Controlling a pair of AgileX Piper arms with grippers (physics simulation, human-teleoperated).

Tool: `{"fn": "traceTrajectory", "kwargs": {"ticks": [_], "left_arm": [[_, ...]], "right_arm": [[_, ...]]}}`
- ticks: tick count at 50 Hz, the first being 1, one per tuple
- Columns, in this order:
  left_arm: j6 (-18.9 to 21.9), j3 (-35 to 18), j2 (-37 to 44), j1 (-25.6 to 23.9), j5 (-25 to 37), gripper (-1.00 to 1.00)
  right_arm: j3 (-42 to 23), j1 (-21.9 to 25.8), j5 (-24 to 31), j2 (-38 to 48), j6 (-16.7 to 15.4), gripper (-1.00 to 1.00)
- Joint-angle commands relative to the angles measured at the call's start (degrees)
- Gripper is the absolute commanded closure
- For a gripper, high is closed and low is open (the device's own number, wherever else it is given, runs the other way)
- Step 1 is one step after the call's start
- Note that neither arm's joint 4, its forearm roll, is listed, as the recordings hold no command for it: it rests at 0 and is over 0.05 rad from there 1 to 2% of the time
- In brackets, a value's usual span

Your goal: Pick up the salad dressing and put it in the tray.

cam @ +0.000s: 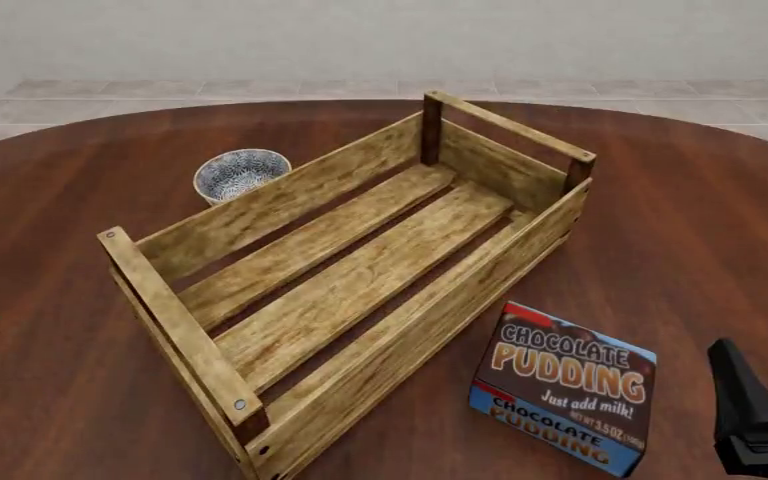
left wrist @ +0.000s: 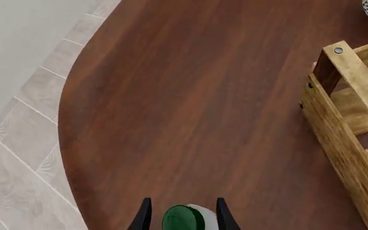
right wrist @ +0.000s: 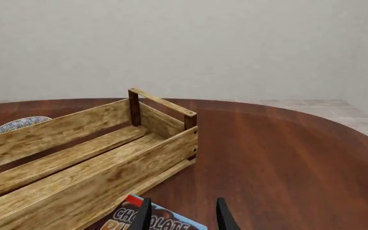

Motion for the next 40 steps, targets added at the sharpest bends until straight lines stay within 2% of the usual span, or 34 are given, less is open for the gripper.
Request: {"fn": "traceTrajectory", "kwargs": {"ticks": [1,8,26,36,37,40], "left_arm": [[-1.01,2.84,3.94,2.01,-4.4,-1.0],[-2.4,4.5,5.82,2.32,-5.81,-1.0],[-2.49,7.33,12.77,5.01,-12.32,-1.0],[-3.37,7.63,13.52,5.22,-12.53,-1.0],[-3.57,7.29,13.23,5.21,-12.1,1.0],[-3.53,7.36,12.28,4.8,-11.11,1.0]], "right_arm": [[0.0,-0.01,0.0,0.0,0.01,-1.0],[0.0,0.0,0.0,0.0,0.02,-1.0],[0.0,-0.01,0.0,0.0,0.01,-1.0],[0.0,-0.01,0.0,0.01,-0.01,-1.0],[0.0,0.0,0.0,0.01,0.0,-1.0],[0.0,-0.01,0.0,0.0,0.0,-1.0]]}}
